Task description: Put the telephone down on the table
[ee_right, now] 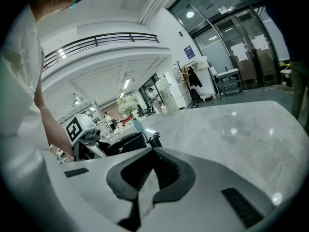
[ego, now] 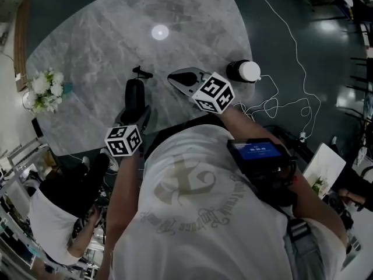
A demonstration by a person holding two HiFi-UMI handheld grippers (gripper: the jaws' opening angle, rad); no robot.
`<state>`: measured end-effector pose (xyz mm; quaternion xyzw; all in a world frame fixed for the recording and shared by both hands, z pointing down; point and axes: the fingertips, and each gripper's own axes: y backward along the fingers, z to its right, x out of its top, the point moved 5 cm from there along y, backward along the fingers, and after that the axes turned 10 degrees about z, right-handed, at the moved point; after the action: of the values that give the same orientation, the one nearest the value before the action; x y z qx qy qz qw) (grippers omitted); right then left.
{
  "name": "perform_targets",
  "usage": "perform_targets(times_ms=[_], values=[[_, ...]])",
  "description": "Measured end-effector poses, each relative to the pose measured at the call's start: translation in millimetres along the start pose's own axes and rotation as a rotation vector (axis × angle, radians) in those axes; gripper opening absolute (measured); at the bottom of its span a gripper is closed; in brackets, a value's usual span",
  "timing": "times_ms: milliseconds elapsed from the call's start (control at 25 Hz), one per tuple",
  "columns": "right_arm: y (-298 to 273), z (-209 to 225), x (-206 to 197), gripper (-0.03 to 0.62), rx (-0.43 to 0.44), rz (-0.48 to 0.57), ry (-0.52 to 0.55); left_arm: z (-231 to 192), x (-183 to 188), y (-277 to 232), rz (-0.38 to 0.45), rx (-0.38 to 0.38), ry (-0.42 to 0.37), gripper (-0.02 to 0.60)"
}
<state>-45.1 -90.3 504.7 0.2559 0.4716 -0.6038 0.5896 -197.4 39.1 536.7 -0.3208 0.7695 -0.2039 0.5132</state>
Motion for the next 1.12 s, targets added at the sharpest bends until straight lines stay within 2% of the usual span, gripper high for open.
perform_targets(times_ms=[440,640,1120], values=[[8.8,20.3,-4.8,0.015,-0.035,0.005,-0.041,-3.3,23.7,-36.6,-0.019,0.006,-0.035,0.290],[17.5,28.4,-7.4,0.015,-0.060,0.013,-0.059,-5.3,41.4,-59.7,-0.001,0.039,-0.060,0.290],[22.5,37.2,-13.4,0.015,-0.061,0.008,-0.078,-9.4,67.7,-104.2,-0.012,0.051,-0.113,0.290]])
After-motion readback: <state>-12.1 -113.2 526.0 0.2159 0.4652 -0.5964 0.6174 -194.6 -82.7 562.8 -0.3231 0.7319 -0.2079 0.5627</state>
